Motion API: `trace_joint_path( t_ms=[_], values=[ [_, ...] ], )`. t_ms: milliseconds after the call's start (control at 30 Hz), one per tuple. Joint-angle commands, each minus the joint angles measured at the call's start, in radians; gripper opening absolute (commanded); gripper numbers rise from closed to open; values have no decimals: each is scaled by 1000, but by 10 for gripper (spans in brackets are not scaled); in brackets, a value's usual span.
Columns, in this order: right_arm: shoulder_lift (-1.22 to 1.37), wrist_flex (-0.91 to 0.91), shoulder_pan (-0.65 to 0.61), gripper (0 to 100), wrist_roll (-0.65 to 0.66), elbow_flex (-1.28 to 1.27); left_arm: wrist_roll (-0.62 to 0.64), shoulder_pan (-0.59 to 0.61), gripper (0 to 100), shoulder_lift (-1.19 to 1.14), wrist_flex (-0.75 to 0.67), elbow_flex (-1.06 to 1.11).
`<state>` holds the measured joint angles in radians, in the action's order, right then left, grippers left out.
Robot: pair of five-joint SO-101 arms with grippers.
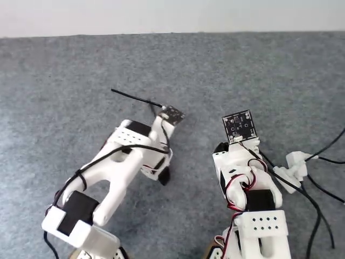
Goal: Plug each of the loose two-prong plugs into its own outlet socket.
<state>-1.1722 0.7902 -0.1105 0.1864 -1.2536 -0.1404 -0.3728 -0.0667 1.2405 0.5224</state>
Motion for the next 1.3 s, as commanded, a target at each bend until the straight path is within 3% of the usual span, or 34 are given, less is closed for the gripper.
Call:
trace_joint_path(
  t_ms=[0,133,267,400,600,733,900,1067,1267],
  values=[
    [-18,-15,7,9,12,17,18,-80,261,21,-8,-38],
    [-18,-15,10,9,14,17,100,-169,236,20,-6,-74],
    [-18,-15,10,9,14,17,103,-262,136,11,-6,-114],
    [-18,-13,12,9,14,17,103,-282,78,11,-5,-143],
    [-18,-13,12,9,14,17,147,-190,61,21,23,-140],
    [-18,-13,7,9,14,17,442,-144,14,23,-28,-116],
    [-18,-13,10,9,14,17,701,-138,13,21,-133,-39],
    [-18,-13,10,9,14,17,733,-44,13,11,-252,-2],
    [-18,-13,7,9,14,17,729,18,13,21,-259,-7]
  ],
)
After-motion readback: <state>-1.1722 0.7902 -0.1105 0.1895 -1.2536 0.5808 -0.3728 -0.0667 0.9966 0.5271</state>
